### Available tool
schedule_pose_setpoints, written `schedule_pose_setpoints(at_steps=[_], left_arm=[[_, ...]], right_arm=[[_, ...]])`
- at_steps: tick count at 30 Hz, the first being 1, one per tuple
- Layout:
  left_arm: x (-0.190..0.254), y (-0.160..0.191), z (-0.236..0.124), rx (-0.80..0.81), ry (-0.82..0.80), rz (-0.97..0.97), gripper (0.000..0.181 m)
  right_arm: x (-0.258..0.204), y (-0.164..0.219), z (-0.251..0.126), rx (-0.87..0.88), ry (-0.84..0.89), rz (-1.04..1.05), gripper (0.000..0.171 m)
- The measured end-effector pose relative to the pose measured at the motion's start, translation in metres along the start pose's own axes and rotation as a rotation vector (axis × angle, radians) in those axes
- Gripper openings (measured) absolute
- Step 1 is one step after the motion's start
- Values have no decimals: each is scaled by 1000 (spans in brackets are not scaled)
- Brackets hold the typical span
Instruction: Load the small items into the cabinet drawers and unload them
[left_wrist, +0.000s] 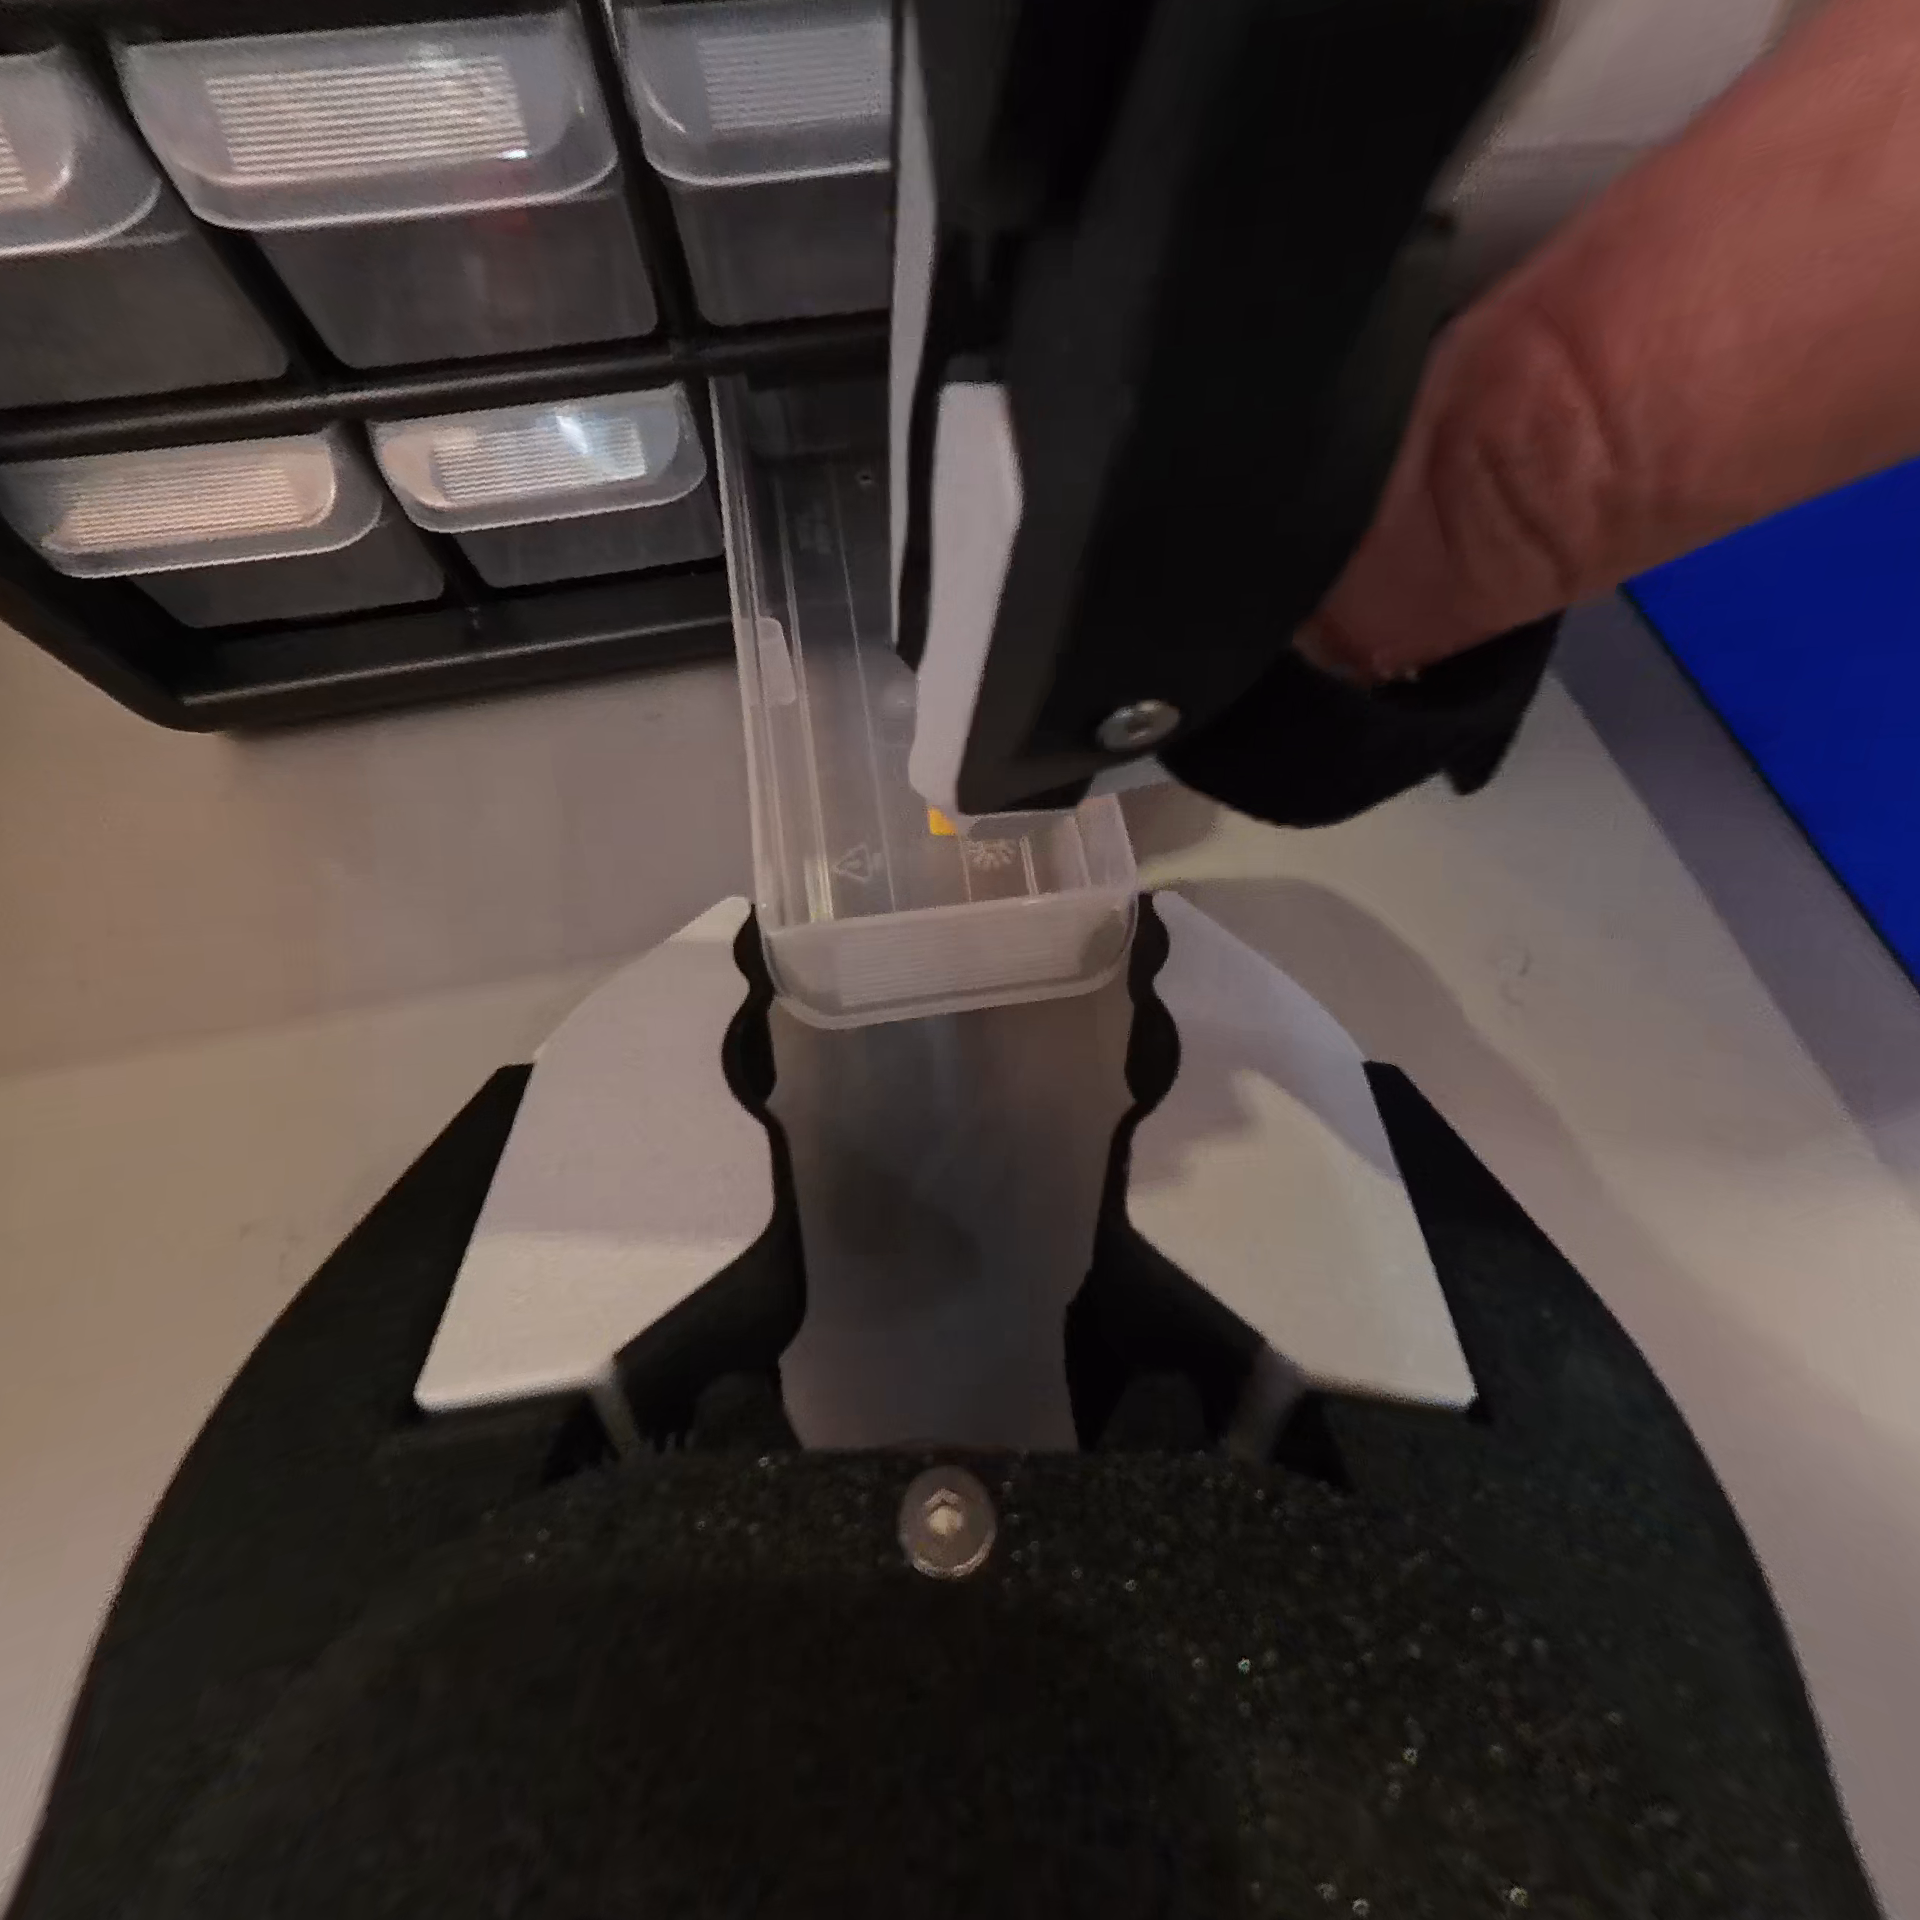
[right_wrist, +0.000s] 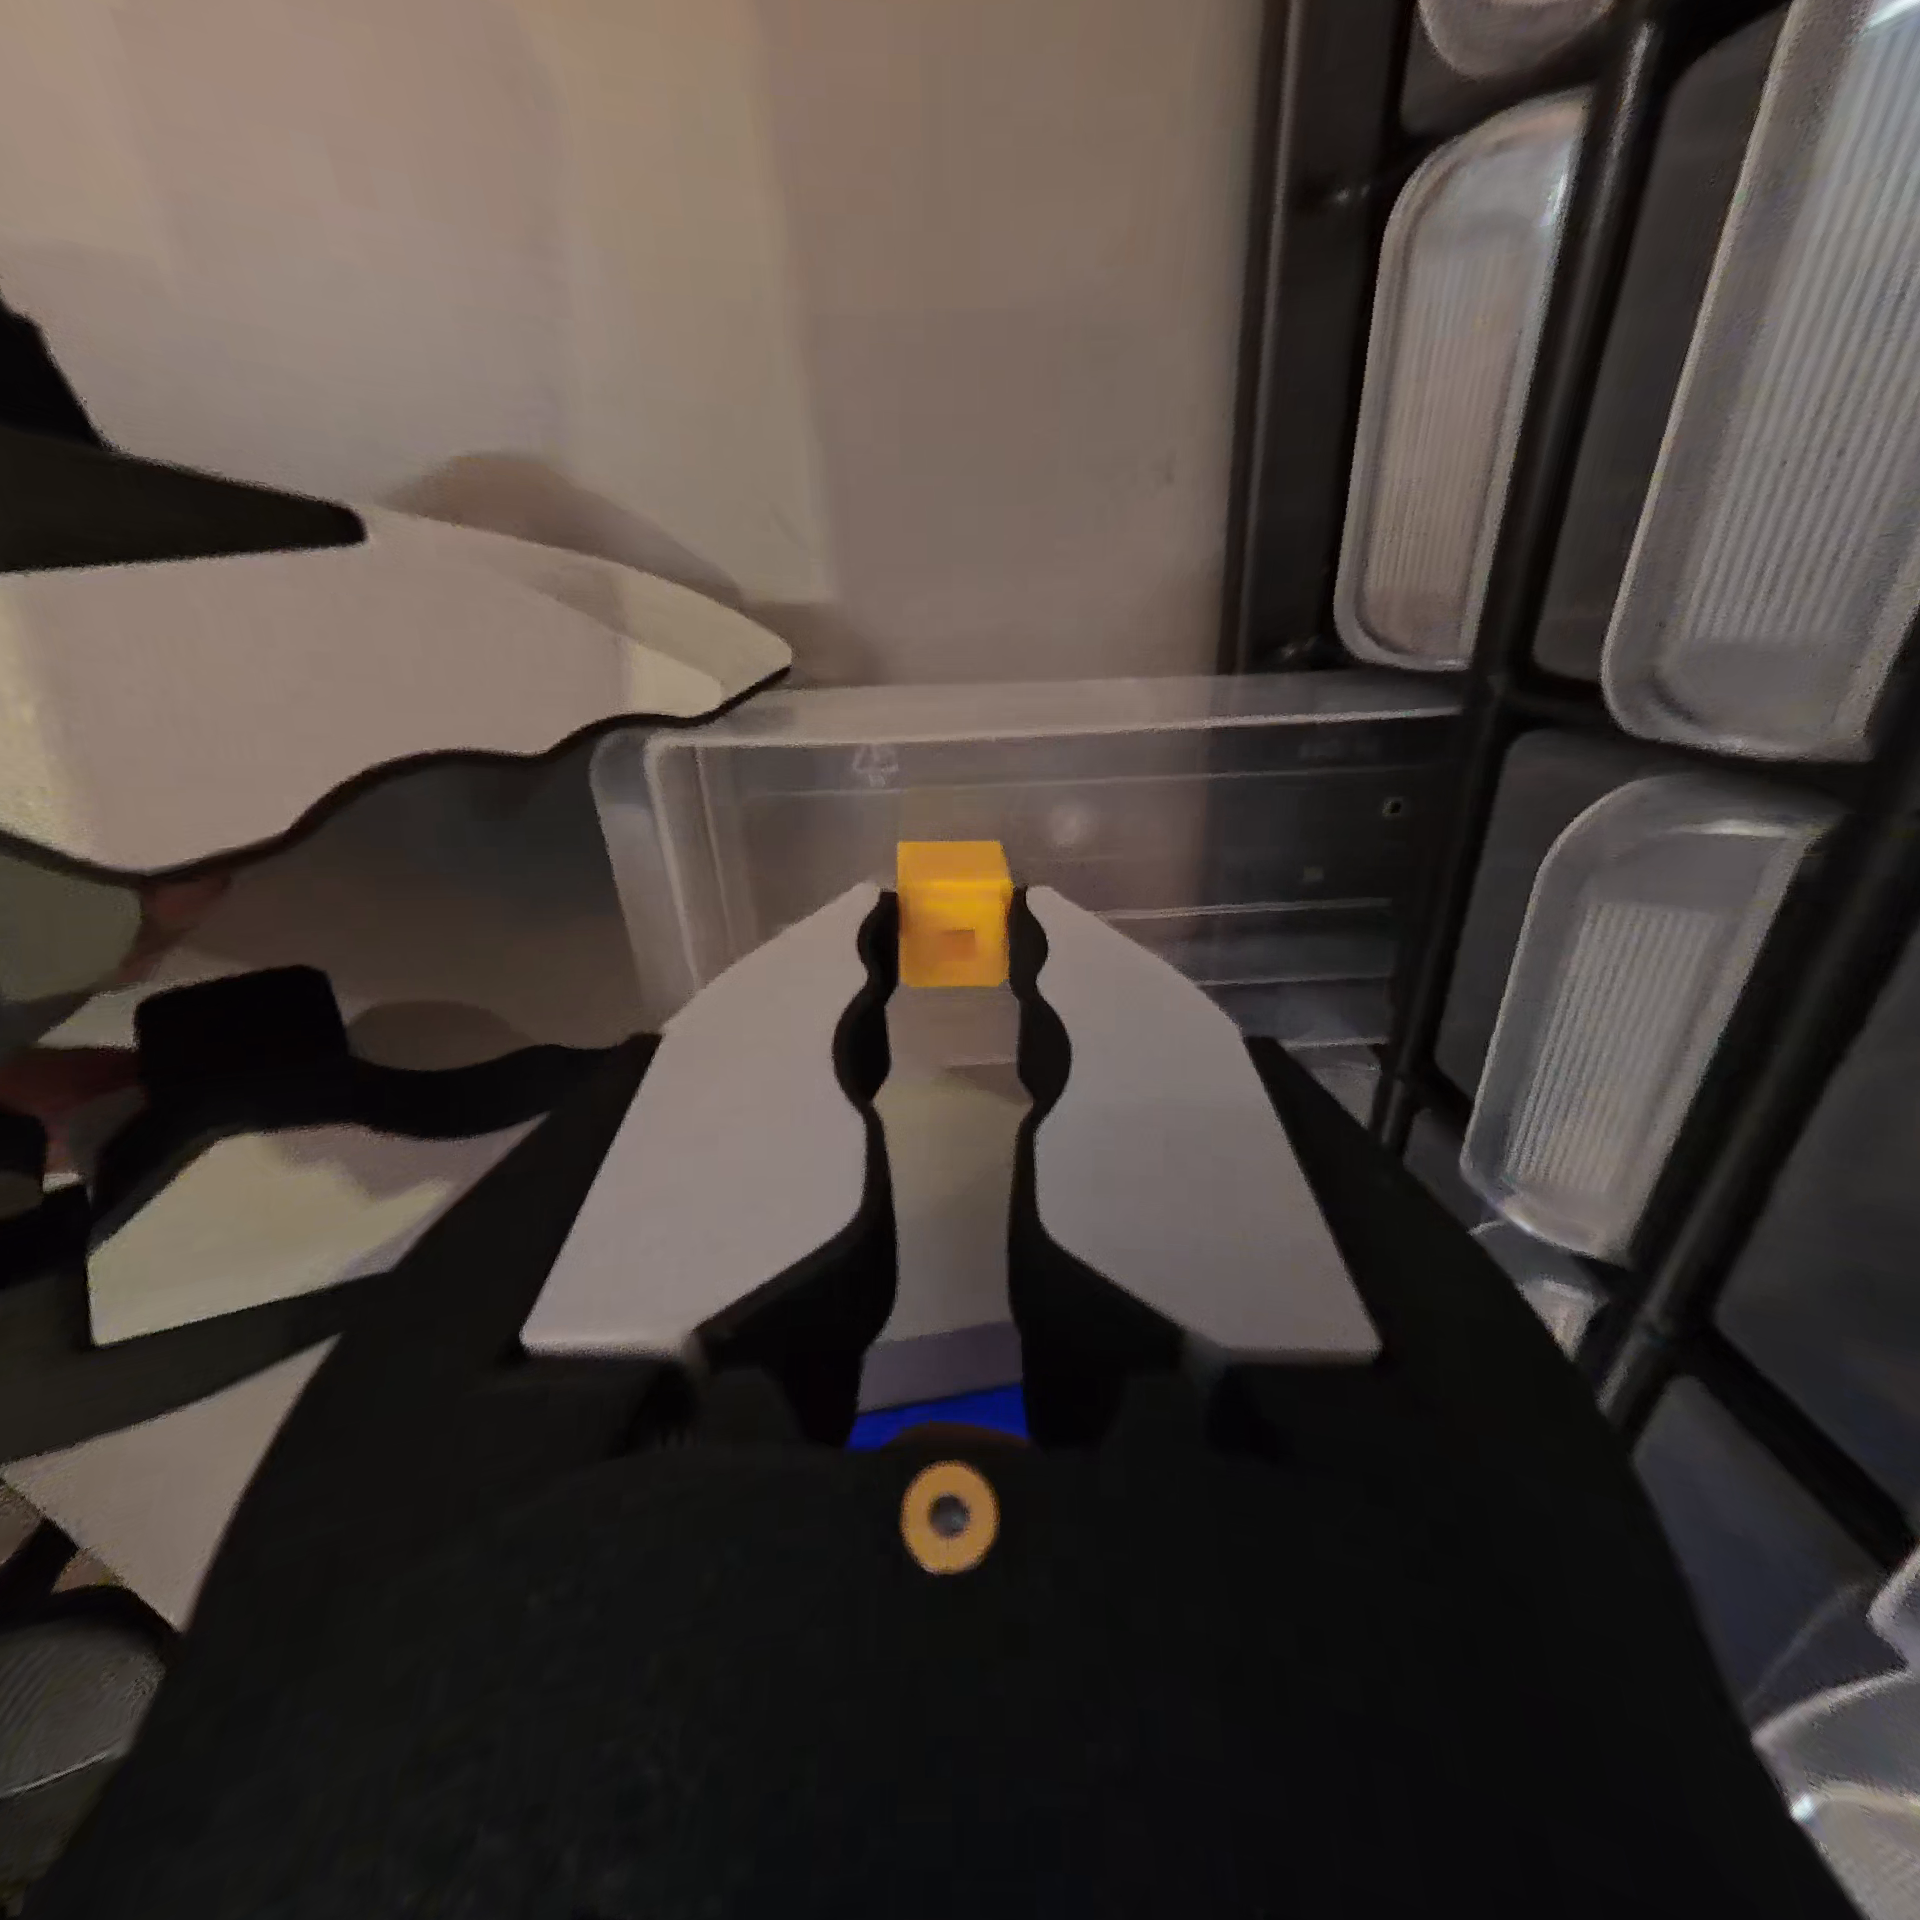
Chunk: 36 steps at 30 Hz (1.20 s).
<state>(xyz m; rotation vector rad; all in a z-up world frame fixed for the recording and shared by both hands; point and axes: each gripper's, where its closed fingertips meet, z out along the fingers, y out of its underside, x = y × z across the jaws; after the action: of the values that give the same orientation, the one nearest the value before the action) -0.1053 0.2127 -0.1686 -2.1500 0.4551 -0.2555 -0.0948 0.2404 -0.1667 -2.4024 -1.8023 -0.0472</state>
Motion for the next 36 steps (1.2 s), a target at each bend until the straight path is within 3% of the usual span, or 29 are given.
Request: schedule_pose_setpoints(at_steps=[4,9,12,15,19,23,28,36], left_arm=[[0,0,0,1,8,-7,66],[0,0,0,0,10,-9,66],[-1,0,1,-4,10,-6,66],[-1,0,2,-4,12,-6,66],[-2,-1,3,-4,9,-2,66],[-2,-3,5,-2,9,-2,66],[-3,-4,7,-1,15,-11,66],[-5,-3,5,-5,32,-8,66]], right_arm=[[-3,1,-25,102,-4,17,20],[-15,25,-109,312,61,51,20],[-12,72,-160,389,143,136,20],[10,151,-178,316,249,308,20],[30,247,-149,171,239,594,20],[34,298,-88,3,207,796,20],[22,309,-31,-126,136,904,20],[16,317,-9,-151,118,933,21]])
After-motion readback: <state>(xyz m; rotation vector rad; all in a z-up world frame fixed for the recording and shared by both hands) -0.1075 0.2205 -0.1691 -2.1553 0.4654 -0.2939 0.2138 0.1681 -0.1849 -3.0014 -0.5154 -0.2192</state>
